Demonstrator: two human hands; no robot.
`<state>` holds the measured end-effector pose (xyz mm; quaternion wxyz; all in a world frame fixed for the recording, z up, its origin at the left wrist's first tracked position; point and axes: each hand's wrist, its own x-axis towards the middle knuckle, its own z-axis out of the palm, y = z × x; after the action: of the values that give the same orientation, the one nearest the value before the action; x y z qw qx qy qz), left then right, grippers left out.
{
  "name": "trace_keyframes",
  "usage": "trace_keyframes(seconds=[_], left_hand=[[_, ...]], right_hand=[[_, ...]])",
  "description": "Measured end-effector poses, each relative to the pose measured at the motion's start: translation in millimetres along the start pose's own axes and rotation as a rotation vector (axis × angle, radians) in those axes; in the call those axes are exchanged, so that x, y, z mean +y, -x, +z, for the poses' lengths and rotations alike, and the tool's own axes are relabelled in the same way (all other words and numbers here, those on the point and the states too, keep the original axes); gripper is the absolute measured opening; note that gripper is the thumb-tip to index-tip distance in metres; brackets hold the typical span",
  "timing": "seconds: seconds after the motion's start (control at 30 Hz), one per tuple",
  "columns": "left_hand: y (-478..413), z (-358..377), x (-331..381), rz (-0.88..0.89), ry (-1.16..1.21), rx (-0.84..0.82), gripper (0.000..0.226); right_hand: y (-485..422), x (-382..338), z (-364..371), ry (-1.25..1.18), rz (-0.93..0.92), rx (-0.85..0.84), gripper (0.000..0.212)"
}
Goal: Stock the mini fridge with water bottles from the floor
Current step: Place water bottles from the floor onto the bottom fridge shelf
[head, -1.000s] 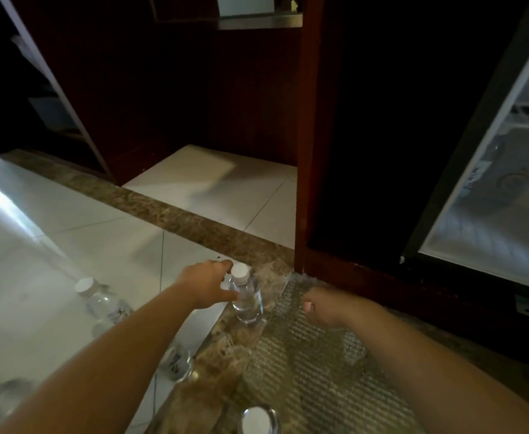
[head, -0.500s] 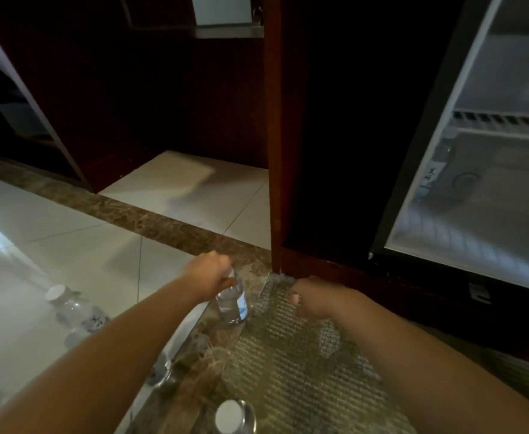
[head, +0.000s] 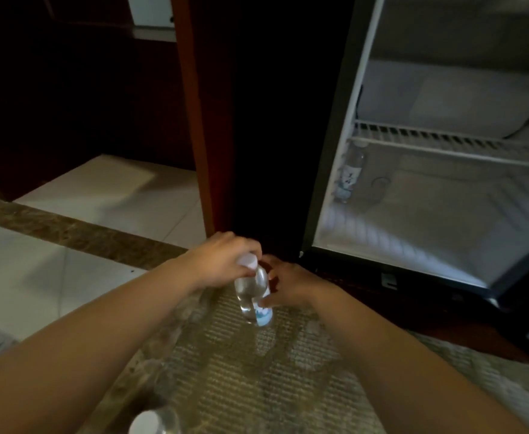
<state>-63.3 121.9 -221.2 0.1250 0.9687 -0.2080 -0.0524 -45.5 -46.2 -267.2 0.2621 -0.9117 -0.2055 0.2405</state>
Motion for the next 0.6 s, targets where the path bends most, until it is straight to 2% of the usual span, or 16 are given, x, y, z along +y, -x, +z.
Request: trace_keyframes(seconds=[0.1,0.2,0.3,0.4,0.5,0.6], left_hand=[[-16.7,-7.9,18.8,0.04,0.094,0.041,0.017],[-32.3,-21.3,38.2,0.083,0.153,0.08,0.02],[-49.8,-39.1,53.4,0.1,0.231,0.129,0.026],[-70.0,-53.0,70.4,0.123,0.408,0.222,0.025],[-90.2,-54.2,88.5,0.123,0.63,0.322,0.026],[-107.4,-43.7,104.6,-0.015,0.73,0.501,0.027]], right_hand=[[13.8,12.2,-13.9,-0.097,-0.054,0.078,0.08],[25.0,23.8,-29.4,-0.293,-0.118,0.177,0.07],[29.8,30.3,-46.1,-0.403,-0.135,0.331,0.062],[34.6,35.2,-66.5,-0.414,-0.09,0.538,0.058],[37.6,44.1,-82.3,-0.362,0.011,0.711,0.065],[33.9,59.8,-86.7,-0.398,0.124,0.826,0.07]])
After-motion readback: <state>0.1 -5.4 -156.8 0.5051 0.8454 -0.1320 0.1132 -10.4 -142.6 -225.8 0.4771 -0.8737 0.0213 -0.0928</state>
